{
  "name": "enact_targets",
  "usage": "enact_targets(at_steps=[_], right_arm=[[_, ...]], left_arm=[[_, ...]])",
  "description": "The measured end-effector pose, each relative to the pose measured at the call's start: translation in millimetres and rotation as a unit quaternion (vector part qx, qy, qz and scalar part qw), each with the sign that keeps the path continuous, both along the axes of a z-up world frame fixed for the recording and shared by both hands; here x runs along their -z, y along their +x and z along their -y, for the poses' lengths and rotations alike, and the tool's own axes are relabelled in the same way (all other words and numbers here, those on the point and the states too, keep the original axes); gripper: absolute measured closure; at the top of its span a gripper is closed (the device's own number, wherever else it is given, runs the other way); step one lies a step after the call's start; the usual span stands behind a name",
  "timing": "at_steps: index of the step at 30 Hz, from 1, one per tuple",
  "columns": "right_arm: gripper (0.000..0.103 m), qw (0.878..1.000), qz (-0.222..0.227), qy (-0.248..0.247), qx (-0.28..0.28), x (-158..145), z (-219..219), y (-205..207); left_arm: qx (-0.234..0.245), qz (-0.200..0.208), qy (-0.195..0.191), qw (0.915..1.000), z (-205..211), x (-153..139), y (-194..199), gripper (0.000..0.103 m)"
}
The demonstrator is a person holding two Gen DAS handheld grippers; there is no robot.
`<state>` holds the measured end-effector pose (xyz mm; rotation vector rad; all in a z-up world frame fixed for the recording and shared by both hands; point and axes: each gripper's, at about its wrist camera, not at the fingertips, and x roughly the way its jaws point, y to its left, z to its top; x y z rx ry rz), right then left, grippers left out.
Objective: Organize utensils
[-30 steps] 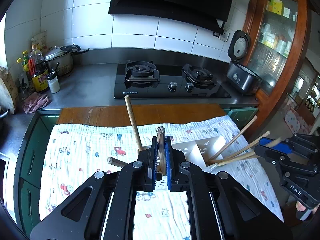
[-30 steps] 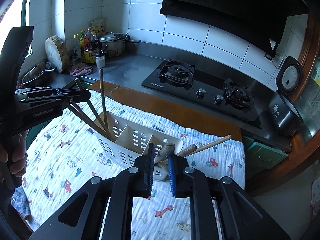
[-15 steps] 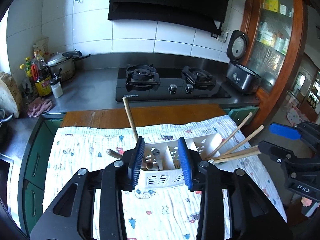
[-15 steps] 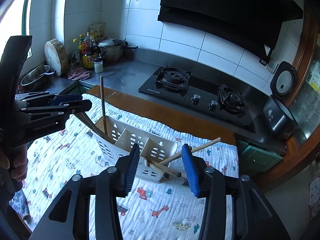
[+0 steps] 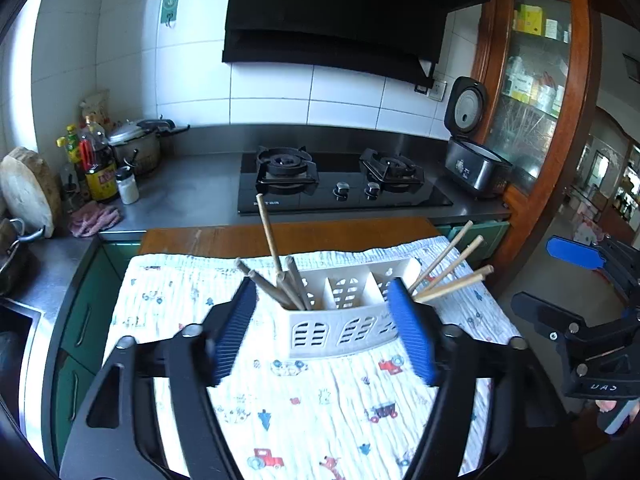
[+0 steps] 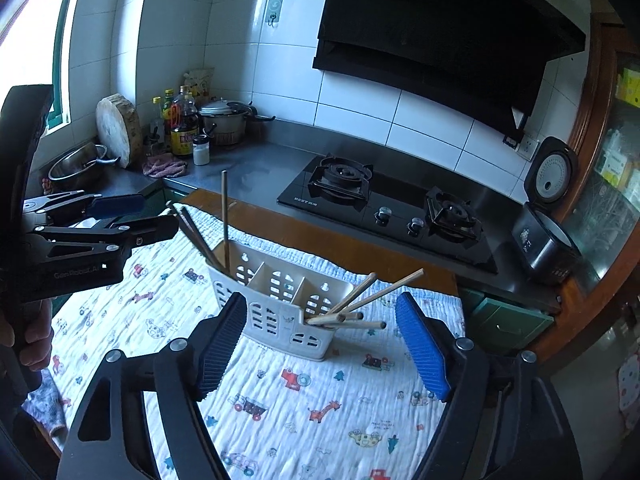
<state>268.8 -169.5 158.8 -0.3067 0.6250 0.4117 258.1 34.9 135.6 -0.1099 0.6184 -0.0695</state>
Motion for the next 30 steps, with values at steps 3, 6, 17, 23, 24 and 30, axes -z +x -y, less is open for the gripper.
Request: enact_targets(at_steps=[3,6,17,23,24,30], right_arm=[[0.021,1.0,0.003,0.003,0.006,4,1,-12],[0.016,1.0,0.005,0.012,0.008,9,4,-24],[0.01,0.998,0.002,0.055,0.025,38,23,-72],[0.008,0.995,0.0,0.095,0.029,57,35,-100],[0.008,0.995,0.0,0.099,0.029,62,36,-104],[0.007,0.994,0.015,0.095,0.054,87,40,-127]], left_arm=[[0.001,0.007,-0.004,1.0,-2,1,-16,0.025],[-0.014,0.016,0.003,0.9998,-4,4,-34,0.016],[-0.052,0.028,0.022,0.998,-13,31,-103,0.005],[-0.059,0.025,0.035,0.9974,-11,53,-133,0.005],[-0.063,0.025,0.036,0.9971,-11,57,-138,0.005],[-0.084,0.02,0.047,0.9952,-9,81,-166,0.005]])
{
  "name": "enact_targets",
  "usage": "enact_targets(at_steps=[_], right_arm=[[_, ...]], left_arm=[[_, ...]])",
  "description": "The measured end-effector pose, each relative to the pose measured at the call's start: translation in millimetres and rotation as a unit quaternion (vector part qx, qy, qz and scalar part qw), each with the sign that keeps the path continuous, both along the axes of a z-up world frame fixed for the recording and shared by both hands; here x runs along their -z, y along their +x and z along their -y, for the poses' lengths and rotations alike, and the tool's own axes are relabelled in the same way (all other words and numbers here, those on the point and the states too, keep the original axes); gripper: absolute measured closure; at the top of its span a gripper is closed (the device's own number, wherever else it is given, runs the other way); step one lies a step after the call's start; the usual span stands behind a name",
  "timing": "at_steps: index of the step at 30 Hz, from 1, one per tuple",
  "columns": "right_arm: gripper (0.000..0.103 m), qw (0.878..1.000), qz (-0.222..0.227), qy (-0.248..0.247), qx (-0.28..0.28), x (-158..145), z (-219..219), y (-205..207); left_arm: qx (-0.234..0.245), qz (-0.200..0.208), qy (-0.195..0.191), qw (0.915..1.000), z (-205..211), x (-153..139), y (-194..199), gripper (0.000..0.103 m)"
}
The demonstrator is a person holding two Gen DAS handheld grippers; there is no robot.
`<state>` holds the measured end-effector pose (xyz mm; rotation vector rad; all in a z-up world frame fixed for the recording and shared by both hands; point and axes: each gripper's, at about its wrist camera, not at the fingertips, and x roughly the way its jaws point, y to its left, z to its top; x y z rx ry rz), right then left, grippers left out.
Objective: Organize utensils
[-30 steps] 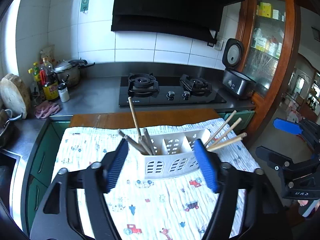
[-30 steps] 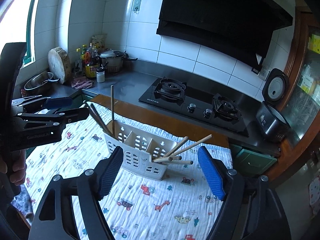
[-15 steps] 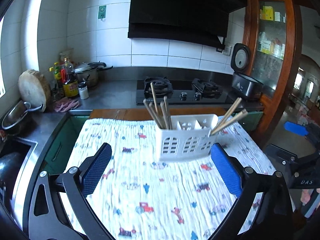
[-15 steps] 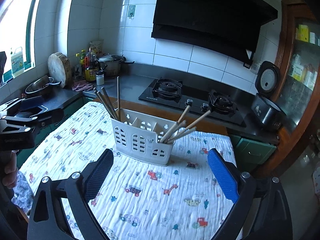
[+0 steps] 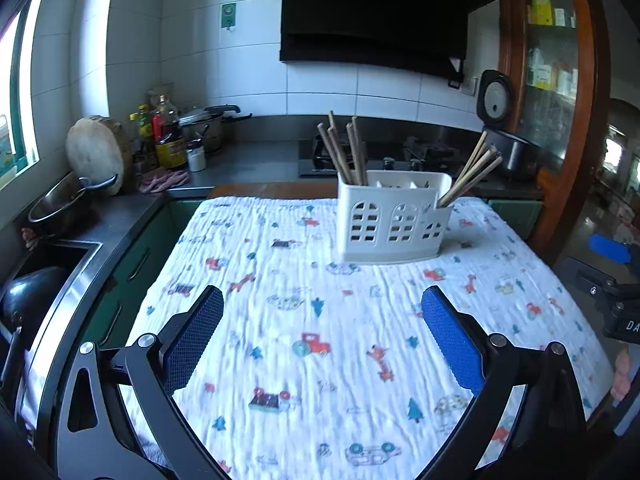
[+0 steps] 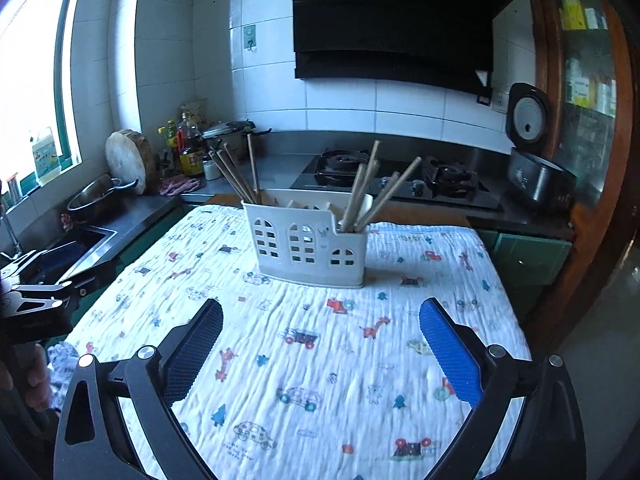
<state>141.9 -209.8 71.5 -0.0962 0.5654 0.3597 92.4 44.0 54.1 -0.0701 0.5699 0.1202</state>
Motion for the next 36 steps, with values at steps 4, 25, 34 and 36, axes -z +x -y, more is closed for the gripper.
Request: enact_targets(at_steps=[4,25,34,36], right_arm=[[0.007,1.0,0.002,-0.002,0.013,19,3,-13],[0.007,0.999,-0.01,0.009,0.049,50,16,-45],[0.007,0.999,-0.014,0.003,0.046,54,13,-45],[0.007,0.999,-0.015,0.003,0.046,55,12,-45]], left_arm=[[-0.013,-0.003,-0.01,0.9999,-1,13,-17,0.005],[-0.002,-0.022,0.024,0.9995,16,37,-40,0.005],[-0.003,-0.023,0.017,0.9996,13,38,-41,0.005],[-0.003,-0.024,0.019,0.9995,13,38,-41,0.005]])
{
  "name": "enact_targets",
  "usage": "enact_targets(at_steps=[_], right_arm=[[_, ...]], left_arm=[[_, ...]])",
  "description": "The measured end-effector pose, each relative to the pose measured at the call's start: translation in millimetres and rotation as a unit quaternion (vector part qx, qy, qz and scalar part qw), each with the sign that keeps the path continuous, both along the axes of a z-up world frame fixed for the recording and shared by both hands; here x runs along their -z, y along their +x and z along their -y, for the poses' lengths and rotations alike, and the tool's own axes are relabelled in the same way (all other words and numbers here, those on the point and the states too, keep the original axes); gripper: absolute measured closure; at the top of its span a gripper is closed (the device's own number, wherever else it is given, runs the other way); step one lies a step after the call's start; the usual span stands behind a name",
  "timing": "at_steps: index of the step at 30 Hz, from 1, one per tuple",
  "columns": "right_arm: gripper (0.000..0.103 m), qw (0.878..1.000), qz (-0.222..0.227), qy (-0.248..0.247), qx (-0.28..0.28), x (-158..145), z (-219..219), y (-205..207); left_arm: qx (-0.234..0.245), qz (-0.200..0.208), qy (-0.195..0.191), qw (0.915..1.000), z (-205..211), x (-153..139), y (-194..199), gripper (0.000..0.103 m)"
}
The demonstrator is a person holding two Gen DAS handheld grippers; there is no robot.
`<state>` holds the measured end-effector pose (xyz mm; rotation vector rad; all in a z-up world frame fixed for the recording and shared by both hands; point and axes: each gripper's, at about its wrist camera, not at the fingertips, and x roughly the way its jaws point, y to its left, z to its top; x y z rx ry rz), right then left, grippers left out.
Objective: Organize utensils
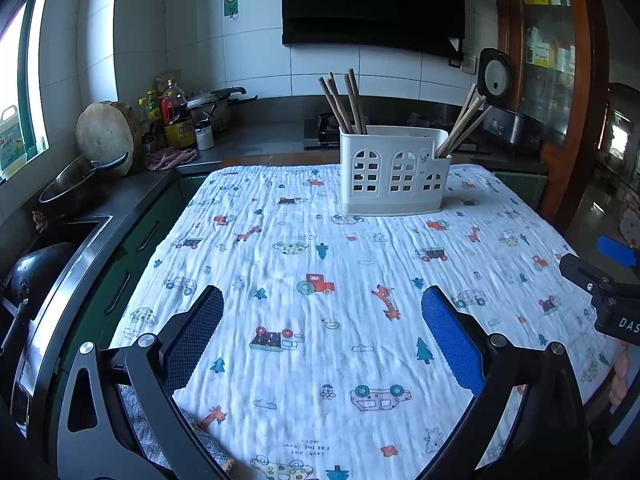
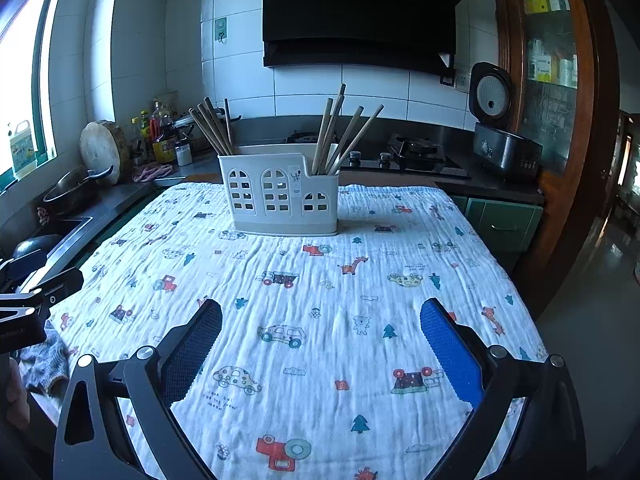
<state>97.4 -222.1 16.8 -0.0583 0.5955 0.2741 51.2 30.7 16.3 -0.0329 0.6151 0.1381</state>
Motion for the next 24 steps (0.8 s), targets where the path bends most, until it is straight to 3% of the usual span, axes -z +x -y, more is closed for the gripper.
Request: enact_targets(at_steps=[24], right_arm=[[0.007,1.0,0.01,-0.002,-0.006,-7.2,-4.9,-7.1]], left_arm=[[0.004,0.003,-0.002,1.0,2.6,-3.5,-4.4,0.005]])
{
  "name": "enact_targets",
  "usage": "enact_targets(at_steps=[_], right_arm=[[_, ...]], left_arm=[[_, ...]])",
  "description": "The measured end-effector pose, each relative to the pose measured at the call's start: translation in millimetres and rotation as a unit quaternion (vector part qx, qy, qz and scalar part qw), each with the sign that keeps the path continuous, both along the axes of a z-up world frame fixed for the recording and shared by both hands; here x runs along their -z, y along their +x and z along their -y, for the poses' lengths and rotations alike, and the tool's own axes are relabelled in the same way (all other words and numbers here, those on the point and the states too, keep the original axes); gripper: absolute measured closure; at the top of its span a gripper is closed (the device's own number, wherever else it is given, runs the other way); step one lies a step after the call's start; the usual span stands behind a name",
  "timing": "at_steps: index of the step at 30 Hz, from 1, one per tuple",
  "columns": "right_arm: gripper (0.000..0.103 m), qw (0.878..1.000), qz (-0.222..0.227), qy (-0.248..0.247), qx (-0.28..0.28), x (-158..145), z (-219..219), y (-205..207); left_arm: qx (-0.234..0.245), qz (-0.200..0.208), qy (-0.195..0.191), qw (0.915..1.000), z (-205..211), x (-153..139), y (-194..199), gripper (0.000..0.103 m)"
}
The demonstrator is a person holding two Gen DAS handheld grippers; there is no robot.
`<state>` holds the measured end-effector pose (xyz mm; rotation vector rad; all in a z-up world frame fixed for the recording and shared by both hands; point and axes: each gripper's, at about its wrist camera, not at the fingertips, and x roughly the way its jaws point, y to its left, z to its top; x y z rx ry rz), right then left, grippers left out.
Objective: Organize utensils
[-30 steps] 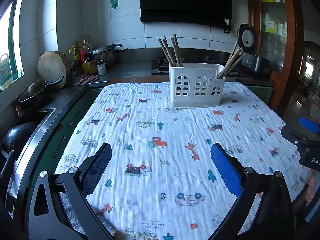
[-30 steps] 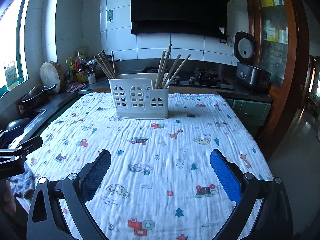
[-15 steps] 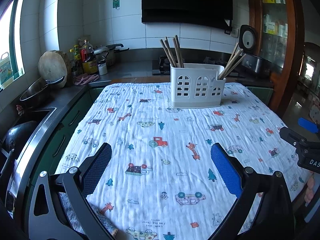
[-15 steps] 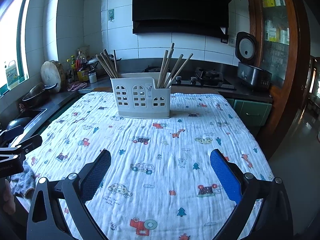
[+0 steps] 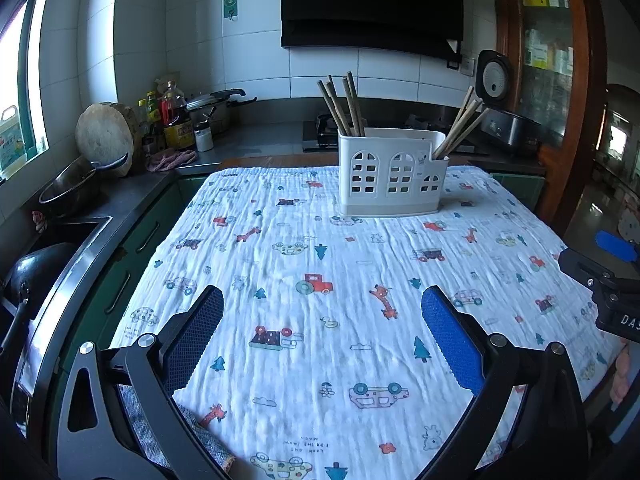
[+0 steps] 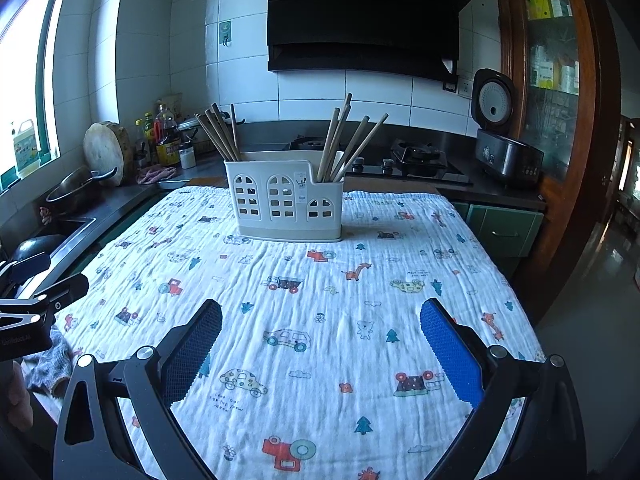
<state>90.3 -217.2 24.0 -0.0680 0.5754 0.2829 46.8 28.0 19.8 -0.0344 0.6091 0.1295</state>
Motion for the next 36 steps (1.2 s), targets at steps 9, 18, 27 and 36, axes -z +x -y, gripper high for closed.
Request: enact_targets(at_steps=[9,18,27,36], right_arm=[[0.007,1.0,-0.003,-0.002,-0.004,0.2,-3.1,-1.2],[0.007,1.0,-0.005,-0.005,-0.006,2.3,-6.4,-0.4],[0.007,1.0,-0.008,-0.005,-0.007,4.6,-8.5,0.3],[0.007,1.0,-0.01,-0.005,-0.009,6.5,-9.5,0.5]], left_arm=[[0.004,0.0,-0.004,1.0,-0.2,1.4,-0.6,0.005],[0.006,0.0,-0.004,1.0,1.2,2.1,-0.5,0.005],[0.006,-0.002,-0.004,1.0,3.0,2.6,0.2,0.005],[0.011,0.0,0.0,0.9999,6.2,2.5,0.9,0.005]])
